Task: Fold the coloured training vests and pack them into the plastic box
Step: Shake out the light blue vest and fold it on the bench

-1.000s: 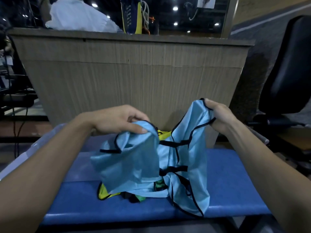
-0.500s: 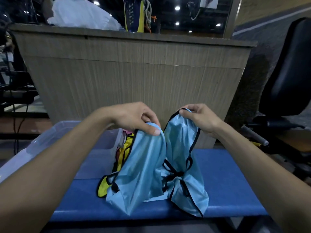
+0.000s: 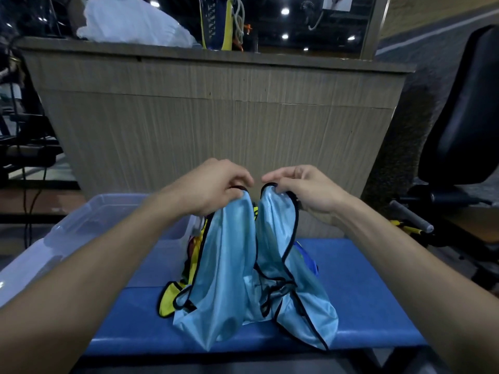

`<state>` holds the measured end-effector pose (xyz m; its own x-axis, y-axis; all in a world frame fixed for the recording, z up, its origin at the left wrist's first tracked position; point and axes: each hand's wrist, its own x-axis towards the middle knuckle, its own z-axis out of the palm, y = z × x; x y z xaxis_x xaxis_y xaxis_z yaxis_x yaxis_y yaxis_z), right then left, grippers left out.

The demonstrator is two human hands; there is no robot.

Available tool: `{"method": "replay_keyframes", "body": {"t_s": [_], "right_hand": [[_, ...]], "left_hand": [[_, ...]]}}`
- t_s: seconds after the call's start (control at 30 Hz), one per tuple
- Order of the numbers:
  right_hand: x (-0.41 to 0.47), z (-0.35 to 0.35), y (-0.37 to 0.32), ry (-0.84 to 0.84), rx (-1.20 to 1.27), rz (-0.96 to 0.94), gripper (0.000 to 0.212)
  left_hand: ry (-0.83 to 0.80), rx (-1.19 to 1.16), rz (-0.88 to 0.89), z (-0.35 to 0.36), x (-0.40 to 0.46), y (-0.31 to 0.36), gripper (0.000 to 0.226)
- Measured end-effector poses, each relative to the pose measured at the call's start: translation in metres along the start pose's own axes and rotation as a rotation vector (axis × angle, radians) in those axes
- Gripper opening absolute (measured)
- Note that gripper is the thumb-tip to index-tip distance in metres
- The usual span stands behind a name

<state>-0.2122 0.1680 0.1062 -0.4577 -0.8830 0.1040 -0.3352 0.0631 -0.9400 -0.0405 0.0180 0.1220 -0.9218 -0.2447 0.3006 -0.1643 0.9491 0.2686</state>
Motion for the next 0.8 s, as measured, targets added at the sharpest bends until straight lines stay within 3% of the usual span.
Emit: {"method": "replay_keyframes", "body": {"t_s": [0.07,0.17,0.23,0.33,0.4,0.57,0.73,0.8], "right_hand": [[0.001,0.0,0.001,-0.015,-0.015,0.002,0.037],[-0.001,-0.001,0.0,-0.027,-0.016,-0.021,0.036],[-0.003,0.0,0.001,-0.019,-0.019,-0.074,0.03],[-0.005,0.001,-0.001,0.023,-0.025,-0.183,0.018],[-0.007,0.002,-0.007,0.019,-0.058,-0.257,0.012],[-0.009,0.006,-0.016,-0.056,-0.108,-0.249,0.028],[-0.014,0.0,-0.013,-0.158,0.016,-0.192,0.02],[-0.018,-0.003,-0.012,-0.189,-0.007,-0.205,0.036]], "left_hand": [[0.048,0.275,-0.056,0.006,0.003,-0.008,0.014],[0.118,0.359,-0.115,0.006,0.004,-0.016,0.014],[0.094,0.152,-0.052,-0.001,-0.001,-0.012,0.013],[-0.157,-0.535,0.066,-0.016,-0.016,0.009,0.017],[-0.196,-0.683,0.162,-0.02,-0.018,0.019,0.021],[0.057,-0.405,0.227,-0.005,0.001,0.014,0.015],[0.267,-0.394,0.22,0.009,0.002,0.013,0.01],[0.309,-0.4,0.196,0.01,0.002,0.016,0.019]]}}
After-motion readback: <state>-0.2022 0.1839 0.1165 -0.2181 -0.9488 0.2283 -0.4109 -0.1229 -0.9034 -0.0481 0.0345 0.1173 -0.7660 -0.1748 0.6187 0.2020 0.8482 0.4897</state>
